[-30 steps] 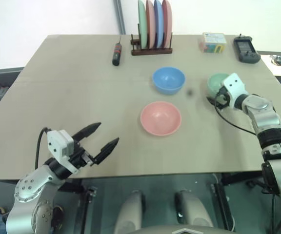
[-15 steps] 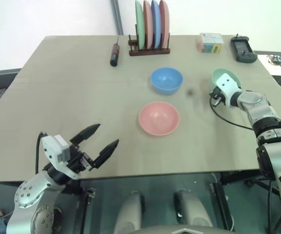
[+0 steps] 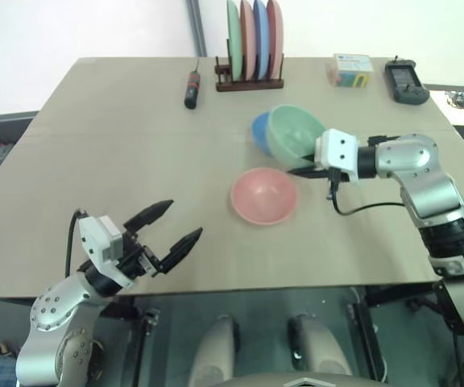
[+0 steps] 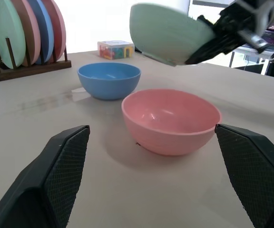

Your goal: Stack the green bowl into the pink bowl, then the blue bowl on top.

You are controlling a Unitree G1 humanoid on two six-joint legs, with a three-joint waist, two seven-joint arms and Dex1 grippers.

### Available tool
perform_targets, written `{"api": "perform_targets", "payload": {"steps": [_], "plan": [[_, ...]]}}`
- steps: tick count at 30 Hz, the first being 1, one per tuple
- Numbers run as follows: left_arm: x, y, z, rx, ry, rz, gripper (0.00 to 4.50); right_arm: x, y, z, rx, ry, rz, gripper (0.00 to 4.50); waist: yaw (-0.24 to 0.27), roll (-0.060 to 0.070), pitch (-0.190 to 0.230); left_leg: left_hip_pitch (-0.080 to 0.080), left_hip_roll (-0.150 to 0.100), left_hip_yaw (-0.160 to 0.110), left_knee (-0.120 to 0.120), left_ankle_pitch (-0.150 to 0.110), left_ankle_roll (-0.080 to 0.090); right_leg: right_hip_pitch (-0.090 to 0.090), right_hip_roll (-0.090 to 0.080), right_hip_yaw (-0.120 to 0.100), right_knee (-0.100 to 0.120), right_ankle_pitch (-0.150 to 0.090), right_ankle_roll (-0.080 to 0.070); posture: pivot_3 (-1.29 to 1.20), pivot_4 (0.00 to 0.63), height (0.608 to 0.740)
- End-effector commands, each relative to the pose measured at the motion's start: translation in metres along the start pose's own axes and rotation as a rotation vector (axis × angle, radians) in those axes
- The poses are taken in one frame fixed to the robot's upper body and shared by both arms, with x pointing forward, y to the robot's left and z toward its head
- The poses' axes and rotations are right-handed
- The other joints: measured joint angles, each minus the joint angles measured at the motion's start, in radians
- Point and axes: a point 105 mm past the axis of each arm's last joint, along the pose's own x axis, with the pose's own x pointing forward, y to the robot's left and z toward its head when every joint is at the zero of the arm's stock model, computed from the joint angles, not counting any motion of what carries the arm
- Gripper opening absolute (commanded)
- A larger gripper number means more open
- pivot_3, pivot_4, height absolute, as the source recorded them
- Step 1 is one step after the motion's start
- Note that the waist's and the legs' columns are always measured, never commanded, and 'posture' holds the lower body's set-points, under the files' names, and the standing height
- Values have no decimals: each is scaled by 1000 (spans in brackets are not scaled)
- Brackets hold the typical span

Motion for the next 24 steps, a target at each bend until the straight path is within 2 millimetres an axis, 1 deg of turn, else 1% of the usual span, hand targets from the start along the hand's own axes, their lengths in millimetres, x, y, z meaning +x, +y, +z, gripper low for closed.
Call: {"api": "perform_targets", "payload": {"steps": [1,4,6,7,9,12,13,15,17,20,24], "plan": [[3,0,4,26,-13,-30,4500,7,17,27,-81,-33,47,10,0,0,0,0,0,0,0,0,0,0,0,0,0,0,0,0,150,740],[5,2,4,28,-11,-39,4500,12,23,30,-107,-23,70,10,0,0,0,0,0,0,0,0,0,0,0,0,0,0,0,0,150,740],[5,2,3,27,-12,-44,4500,16,22,32,-110,-24,53,10,0,0,0,0,0,0,0,0,0,0,0,0,0,0,0,0,150,740],[6,2,3,26,-12,-46,4500,19,21,32,-110,-22,40,765,0,0,0,0,0,0,0,0,0,0,0,0,0,0,0,0,150,740],[6,1,3,27,-15,-49,4500,23,19,33,-112,-22,26,1323,-1,0,0,0,0,0,0,0,0,0,0,0,0,0,0,0,150,740],[5,0,3,26,-22,-47,4500,24,15,31,-89,-13,-12,2868,-1,0,0,0,0,0,0,0,0,-1,0,0,0,0,0,0,150,740],[5,0,3,23,-29,-45,4500,23,14,29,-54,0,-17,3234,-1,0,0,0,0,0,0,0,0,0,0,0,0,0,0,0,150,740],[5,0,5,26,-48,-36,4500,18,7,29,-2,-13,-36,3234,0,0,0,0,0,0,0,0,0,0,0,0,0,0,0,0,150,740],[6,2,9,30,-76,-14,4500,11,-6,27,22,-19,-77,3234,0,0,0,0,0,0,0,0,0,0,0,0,0,0,0,0,150,740],[8,11,15,39,-128,49,4500,-2,-44,7,38,30,-223,3234,-1,0,0,0,0,0,0,0,0,0,0,0,0,0,0,0,150,740],[12,23,16,76,-146,128,4500,-5,-77,-15,16,85,-315,3234,-1,0,0,0,0,1,1,0,0,0,0,0,0,0,0,0,150,740]]}}
